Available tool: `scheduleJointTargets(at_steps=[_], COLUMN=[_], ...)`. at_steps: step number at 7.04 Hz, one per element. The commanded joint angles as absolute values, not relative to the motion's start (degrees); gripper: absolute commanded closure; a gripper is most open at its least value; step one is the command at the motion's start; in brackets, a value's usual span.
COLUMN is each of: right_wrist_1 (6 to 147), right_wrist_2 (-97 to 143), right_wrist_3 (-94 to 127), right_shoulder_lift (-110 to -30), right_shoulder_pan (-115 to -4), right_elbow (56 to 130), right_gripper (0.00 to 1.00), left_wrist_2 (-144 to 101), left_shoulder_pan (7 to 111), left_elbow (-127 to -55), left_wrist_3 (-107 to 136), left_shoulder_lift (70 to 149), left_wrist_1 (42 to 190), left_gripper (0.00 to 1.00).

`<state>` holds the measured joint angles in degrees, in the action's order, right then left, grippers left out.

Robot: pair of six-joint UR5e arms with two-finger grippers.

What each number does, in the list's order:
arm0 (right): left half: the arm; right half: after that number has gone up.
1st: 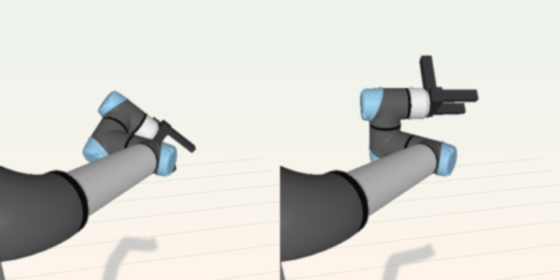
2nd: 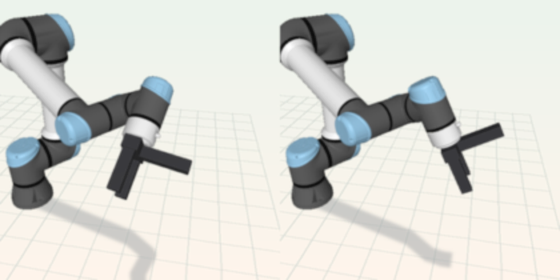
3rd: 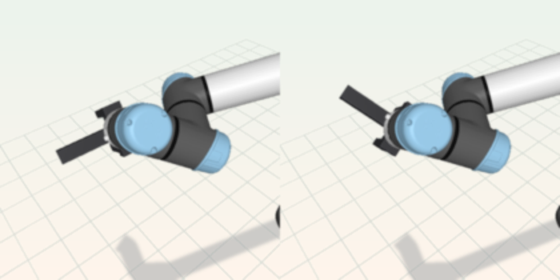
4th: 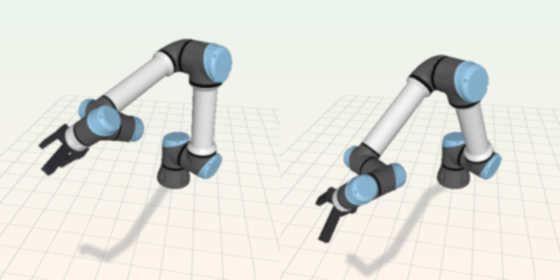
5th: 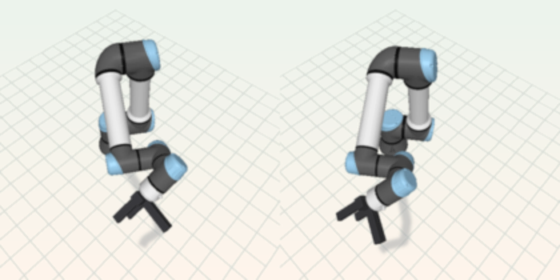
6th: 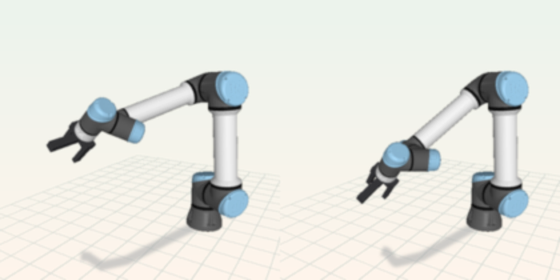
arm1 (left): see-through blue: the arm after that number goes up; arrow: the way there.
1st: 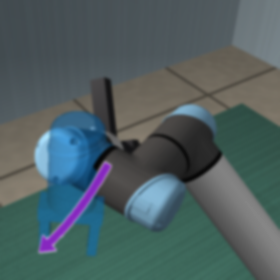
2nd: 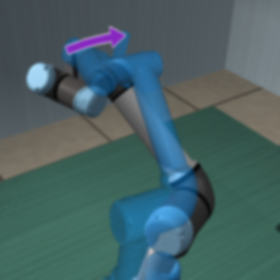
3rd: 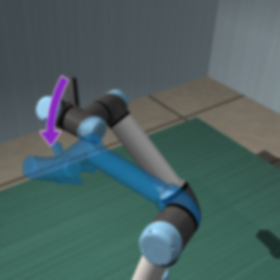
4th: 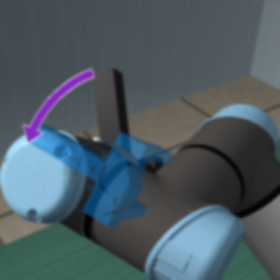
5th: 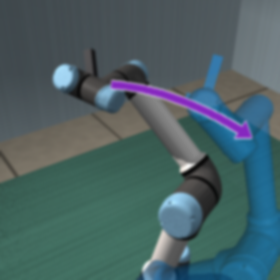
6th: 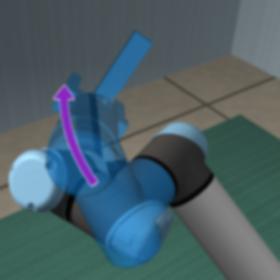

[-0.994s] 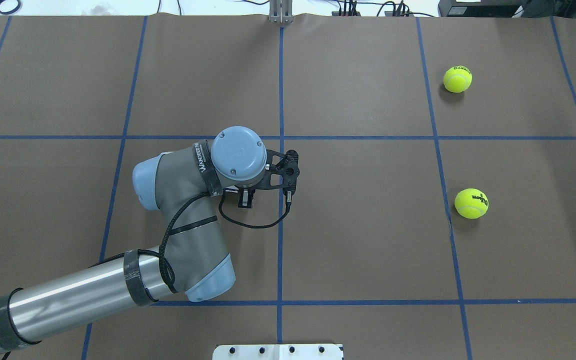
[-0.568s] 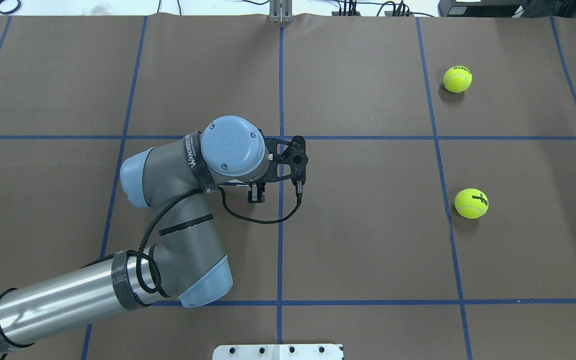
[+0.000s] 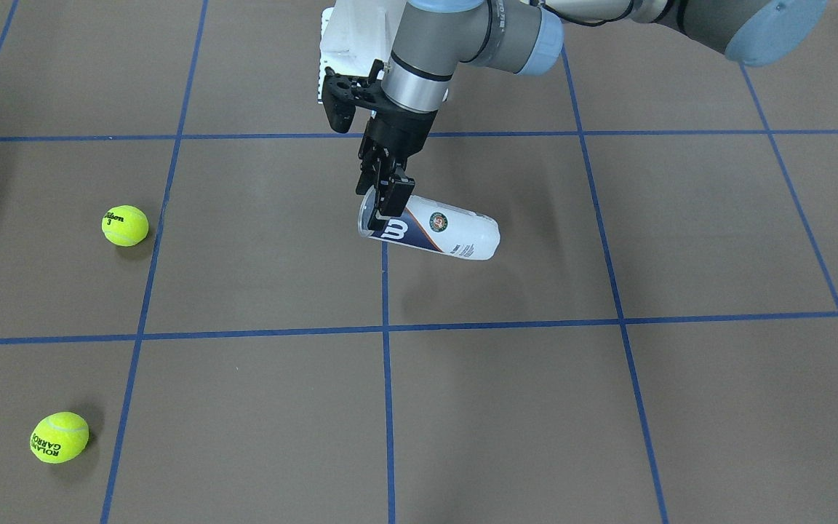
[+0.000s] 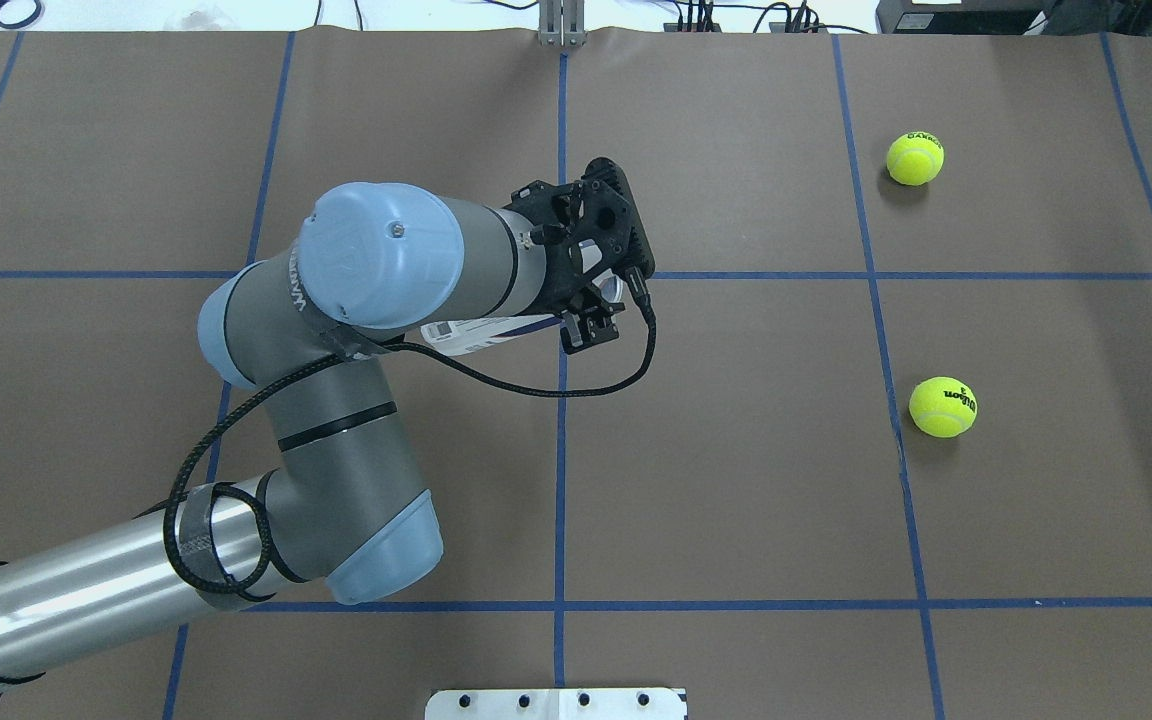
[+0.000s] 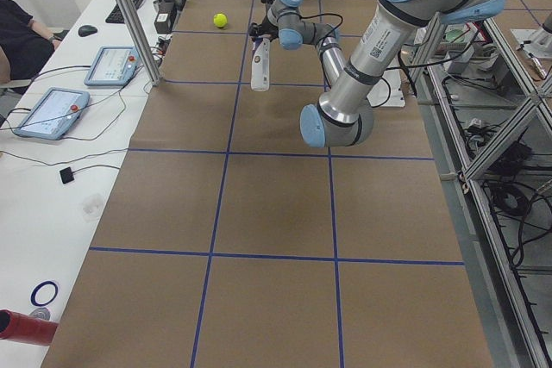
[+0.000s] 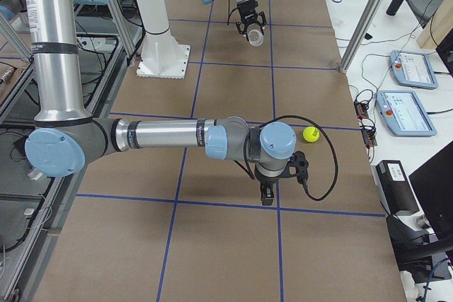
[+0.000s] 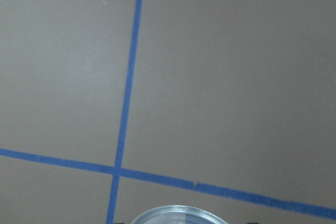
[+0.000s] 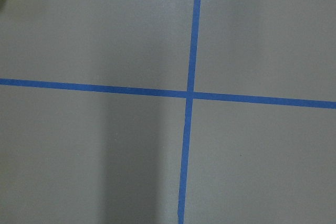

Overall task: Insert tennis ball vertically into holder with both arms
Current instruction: 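Lift the can with the left gripper and rotate it upright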

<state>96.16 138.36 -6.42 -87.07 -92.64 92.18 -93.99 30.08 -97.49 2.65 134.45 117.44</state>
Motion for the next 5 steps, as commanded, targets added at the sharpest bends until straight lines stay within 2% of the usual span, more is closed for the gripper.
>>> scheduleJointTargets(at_steps=[1, 2, 5], right_wrist_1=[96.2, 96.2, 96.2], right_wrist_2=[138.4, 139.0, 139.3], right_wrist_3=[-6.4, -6.4, -6.4], right_shoulder_lift=[-86.7, -86.4, -85.1], right_shoulder_pan=[-92.6, -92.6, -92.6], right_elbow=[92.5, 92.5, 92.4], right_gripper=[0.0, 0.01, 0.0], left_wrist_2=[-90.7, -89.4, -81.6], left_shoulder_pan=[31.2, 31.4, 31.3], left_elbow=[-97.6, -97.6, -97.0], left_wrist_3=[10.7, 14.6, 27.3], left_shoulder_lift=[133.9, 131.7, 128.2], left_wrist_1=[128.6, 132.6, 142.5], left_gripper=[0.76, 0.86, 0.87])
